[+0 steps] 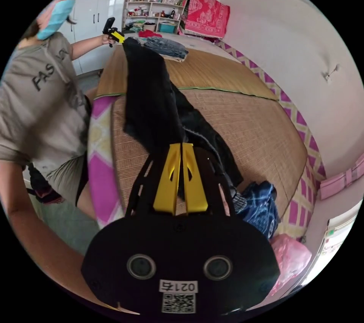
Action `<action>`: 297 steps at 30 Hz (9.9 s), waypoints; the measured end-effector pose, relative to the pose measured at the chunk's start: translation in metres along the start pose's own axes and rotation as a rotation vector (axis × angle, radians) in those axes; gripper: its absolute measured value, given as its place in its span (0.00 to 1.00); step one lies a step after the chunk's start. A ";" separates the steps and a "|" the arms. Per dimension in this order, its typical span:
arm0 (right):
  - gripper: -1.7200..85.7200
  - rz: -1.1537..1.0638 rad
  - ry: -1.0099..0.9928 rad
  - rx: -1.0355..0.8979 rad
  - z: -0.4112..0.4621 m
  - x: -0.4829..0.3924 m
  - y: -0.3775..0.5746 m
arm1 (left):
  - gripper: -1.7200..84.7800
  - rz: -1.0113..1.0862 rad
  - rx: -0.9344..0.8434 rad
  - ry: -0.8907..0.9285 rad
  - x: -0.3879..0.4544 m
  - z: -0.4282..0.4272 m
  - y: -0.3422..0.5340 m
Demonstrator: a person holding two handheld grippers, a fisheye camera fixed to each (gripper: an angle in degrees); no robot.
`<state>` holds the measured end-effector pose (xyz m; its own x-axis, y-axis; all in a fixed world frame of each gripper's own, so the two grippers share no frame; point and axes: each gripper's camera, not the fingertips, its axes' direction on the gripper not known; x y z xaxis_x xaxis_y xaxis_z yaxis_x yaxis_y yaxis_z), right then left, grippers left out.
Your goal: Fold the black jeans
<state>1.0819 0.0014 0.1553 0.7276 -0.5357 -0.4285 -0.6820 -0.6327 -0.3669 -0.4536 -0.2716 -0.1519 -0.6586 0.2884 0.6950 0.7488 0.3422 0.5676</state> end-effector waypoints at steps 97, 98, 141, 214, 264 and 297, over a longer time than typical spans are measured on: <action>0.12 0.122 -0.102 -0.009 0.323 0.048 -0.266 | 0.01 -0.541 -0.197 -0.059 -0.253 0.187 0.379; 0.11 0.126 -0.097 0.034 0.308 0.038 -0.261 | 0.01 -0.560 -0.236 -0.145 -0.256 0.202 0.383; 0.08 0.262 -0.066 0.053 0.126 -0.056 -0.252 | 0.01 -0.977 -0.251 0.064 -0.302 0.222 0.408; 0.10 1.693 -0.360 0.537 -0.421 0.078 0.380 | 0.13 -1.442 0.366 0.039 -0.103 -0.155 0.249; 0.02 1.507 -0.546 0.739 -0.300 0.046 0.425 | 0.01 -1.117 0.284 -0.069 -0.093 -0.069 0.161; 0.06 1.164 -0.538 0.499 -0.002 0.147 0.217 | 0.12 -1.218 -0.101 -0.042 -0.198 0.278 0.307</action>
<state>1.0405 -0.2157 0.0146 -0.3168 -0.2603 -0.9121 -0.9099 0.3548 0.2147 -0.1139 0.0250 -0.2383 -0.9335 -0.1426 -0.3291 -0.3584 0.3383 0.8701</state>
